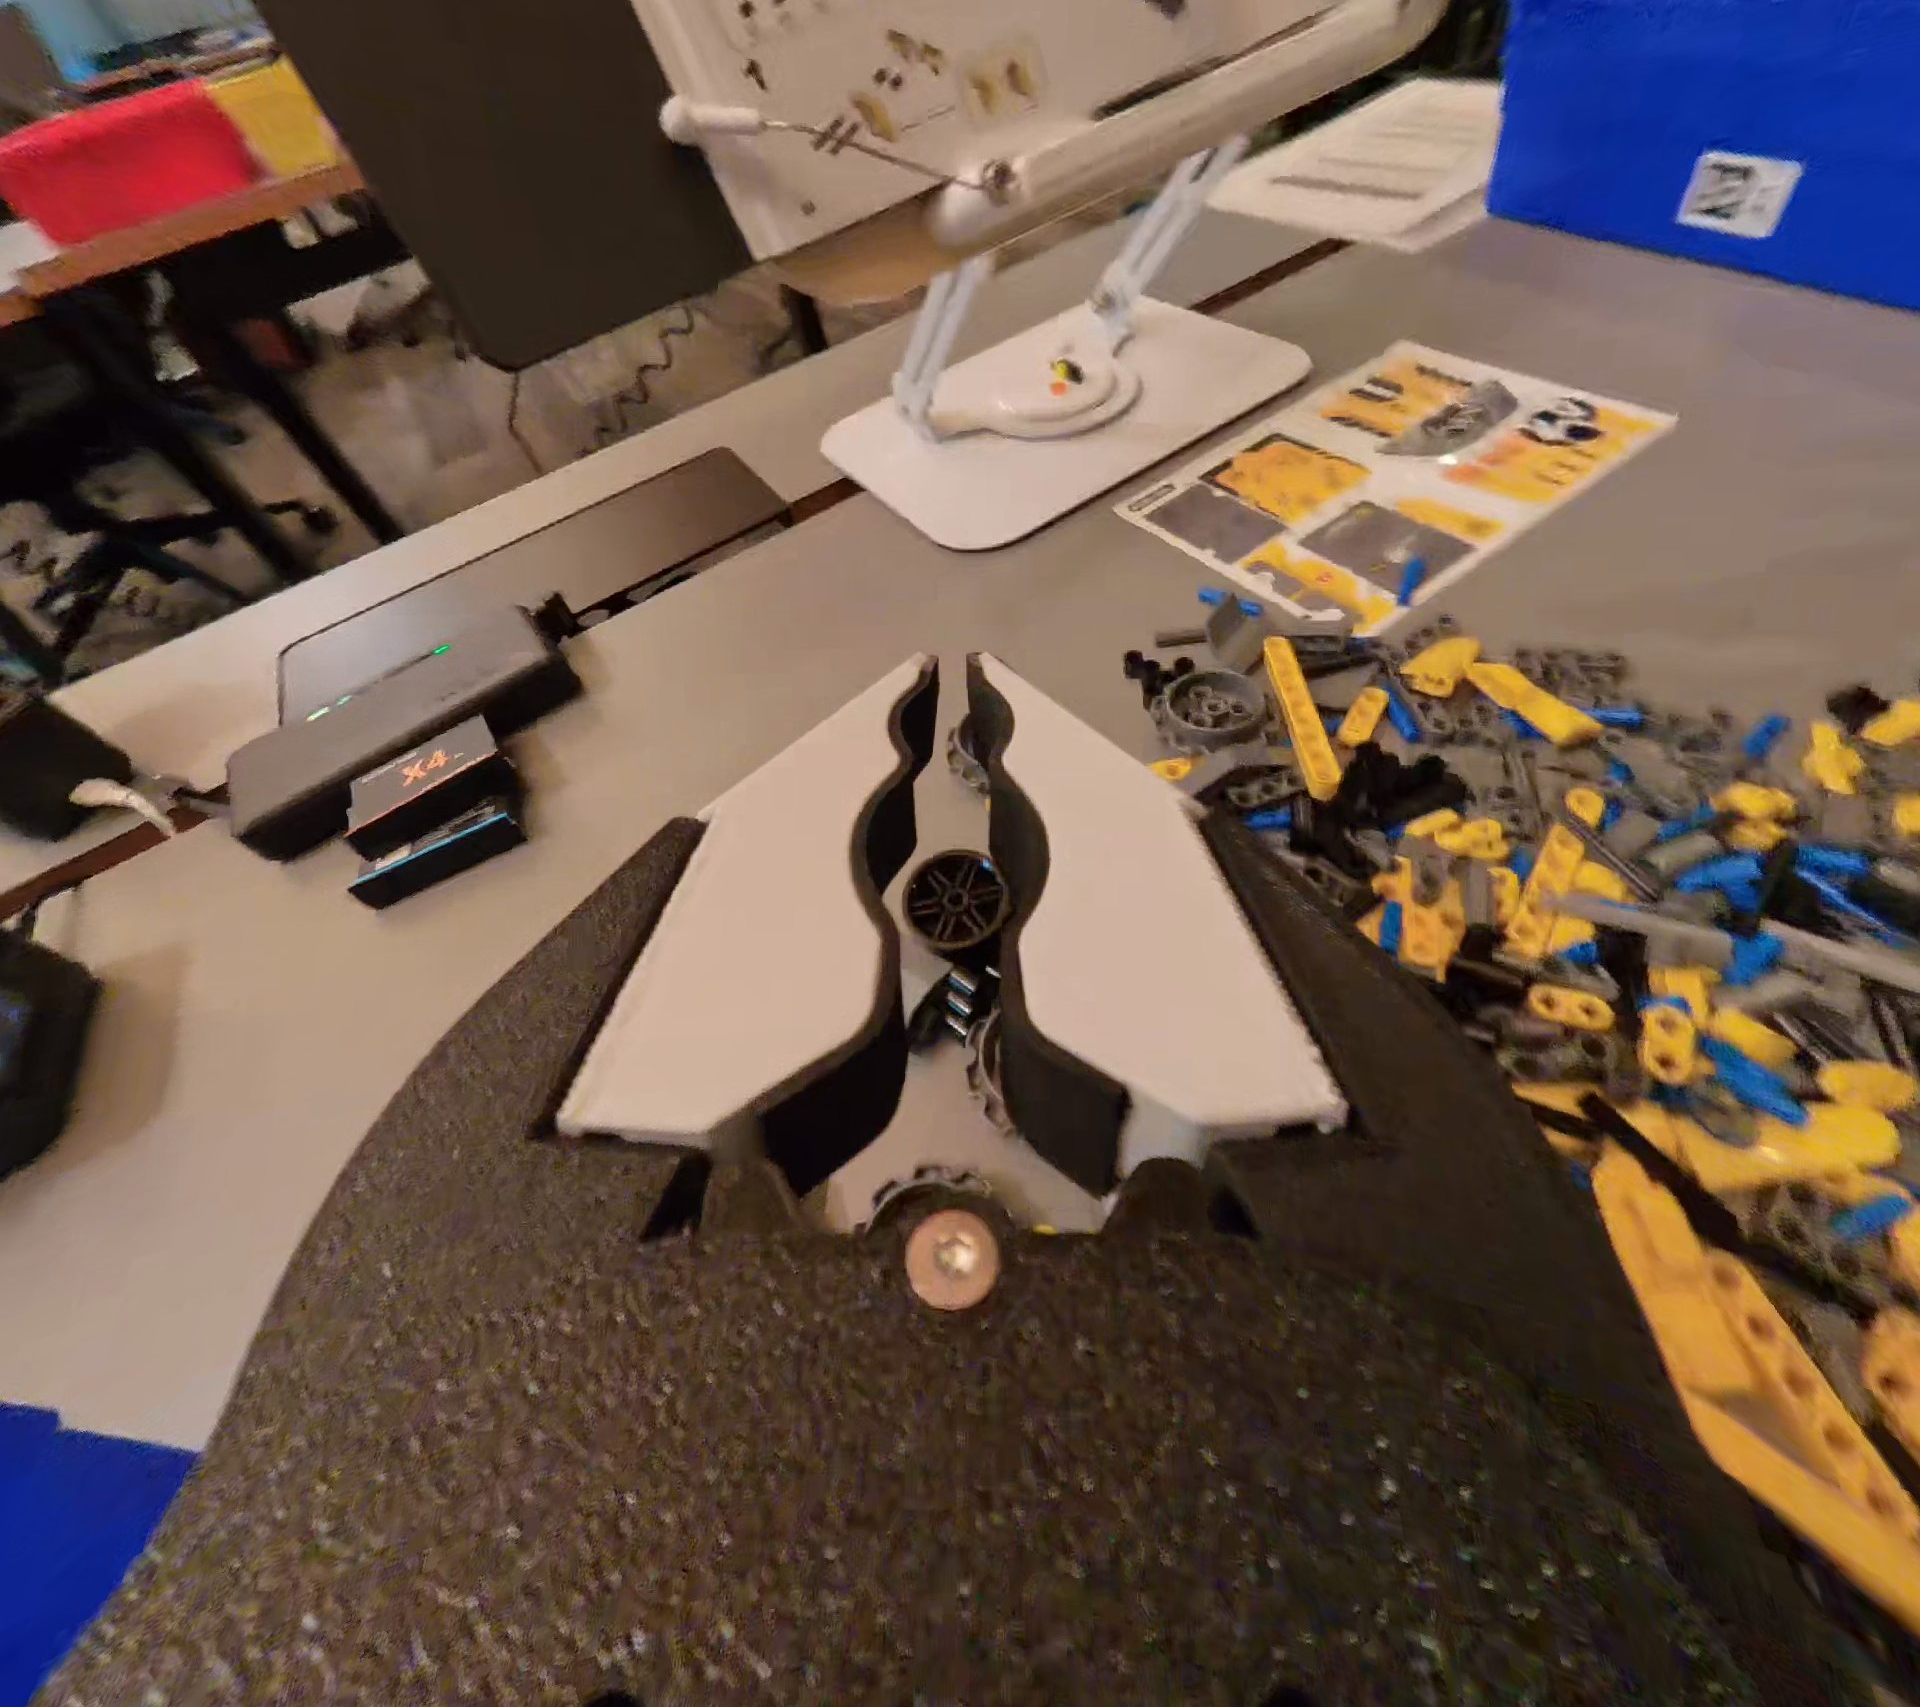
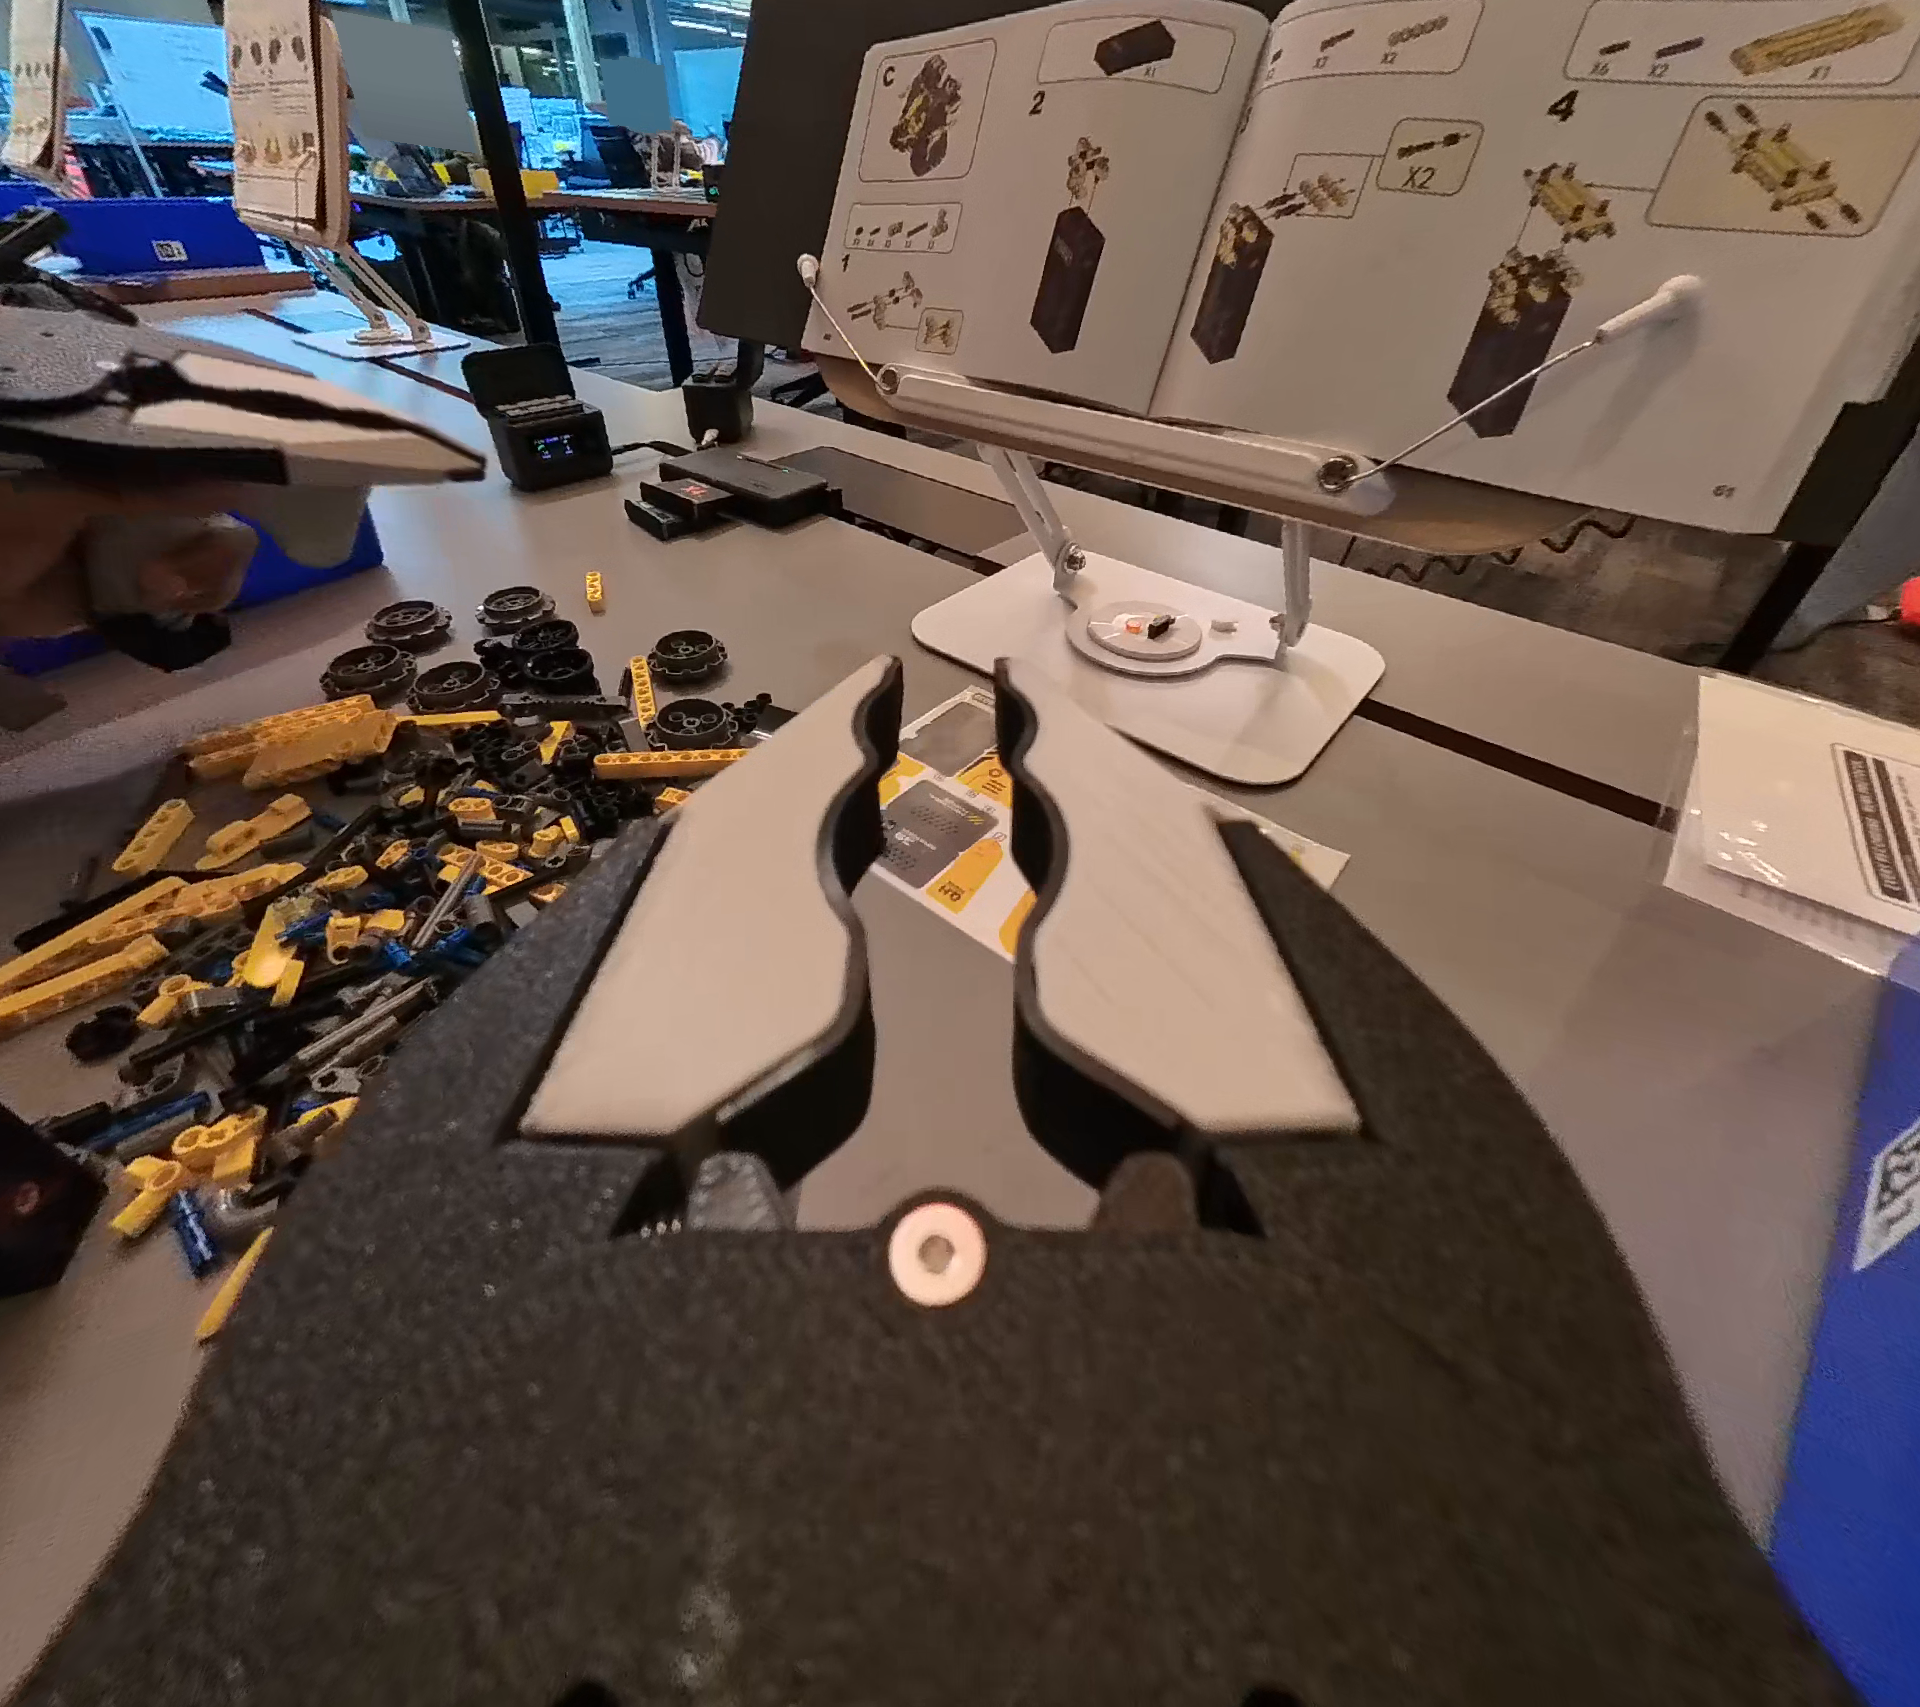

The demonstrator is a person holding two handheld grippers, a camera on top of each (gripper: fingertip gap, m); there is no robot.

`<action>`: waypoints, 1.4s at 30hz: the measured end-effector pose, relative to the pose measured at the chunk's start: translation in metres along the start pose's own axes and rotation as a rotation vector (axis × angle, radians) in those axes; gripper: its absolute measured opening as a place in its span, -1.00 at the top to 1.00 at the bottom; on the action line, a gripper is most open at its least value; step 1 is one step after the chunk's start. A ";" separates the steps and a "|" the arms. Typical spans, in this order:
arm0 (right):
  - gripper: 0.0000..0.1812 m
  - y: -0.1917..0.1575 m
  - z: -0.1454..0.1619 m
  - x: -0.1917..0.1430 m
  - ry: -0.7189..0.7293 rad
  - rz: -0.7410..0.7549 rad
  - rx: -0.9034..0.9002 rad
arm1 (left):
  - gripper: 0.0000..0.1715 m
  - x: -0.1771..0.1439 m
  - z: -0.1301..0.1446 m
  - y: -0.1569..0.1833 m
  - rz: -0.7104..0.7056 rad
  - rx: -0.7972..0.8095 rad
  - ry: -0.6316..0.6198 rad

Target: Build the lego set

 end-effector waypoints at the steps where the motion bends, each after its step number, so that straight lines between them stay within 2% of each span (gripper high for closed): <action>1: 0.81 0.000 0.001 0.001 -0.002 -0.001 0.000 | 0.93 -0.005 -0.002 0.003 0.052 -0.005 0.038; 3: 0.80 -0.001 0.002 0.002 -0.002 -0.004 -0.004 | 0.85 -0.022 -0.008 0.021 0.277 -0.094 0.147; 5: 0.81 0.001 0.007 0.004 -0.016 0.000 -0.001 | 0.50 -0.040 -0.012 0.036 0.430 -0.209 0.219; 6: 0.81 0.003 0.009 0.005 -0.027 0.002 0.007 | 0.48 -0.048 -0.011 0.044 0.460 -0.218 0.212; 8: 0.81 0.004 0.011 0.006 -0.032 -0.004 0.031 | 0.48 -0.056 0.000 0.056 0.403 -0.130 0.107; 10: 0.81 0.004 0.010 0.006 -0.023 -0.017 0.053 | 0.39 -0.057 0.015 0.061 0.300 -0.036 -0.024; 13: 0.81 0.002 0.007 0.004 -0.003 -0.025 0.061 | 0.26 -0.056 0.033 0.068 0.304 -0.058 -0.100; 18: 0.85 0.004 0.002 0.000 0.053 -0.054 0.112 | 0.27 -0.052 0.044 0.064 0.289 -0.074 -0.152; 22: 0.85 0.007 0.000 -0.002 0.061 -0.061 0.145 | 0.28 -0.044 0.056 0.063 0.248 -0.044 -0.258; 29: 0.85 -0.009 -0.010 -0.007 0.105 -0.037 -0.032 | 0.28 -0.040 0.062 0.064 0.318 -0.103 -0.298; 37: 0.85 -0.014 -0.014 -0.009 0.115 -0.062 -0.023 | 0.30 -0.038 0.064 0.066 0.327 -0.097 -0.325; 39: 0.85 -0.014 -0.015 -0.010 0.121 -0.061 -0.025 | 0.35 -0.037 0.065 0.066 0.323 -0.093 -0.337; 42: 0.85 -0.015 -0.016 -0.010 0.125 -0.058 -0.030 | 0.59 -0.036 0.065 0.066 0.314 -0.092 -0.341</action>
Point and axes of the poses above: each gripper's, where its closed fingertips meet, x out along the fingers, z out of its underside, y = z × x across the jaws, the point moved 6 cm from there along -x, back along the fingers, and after that the axes turned 9 degrees about x, right-handed, at the moved point
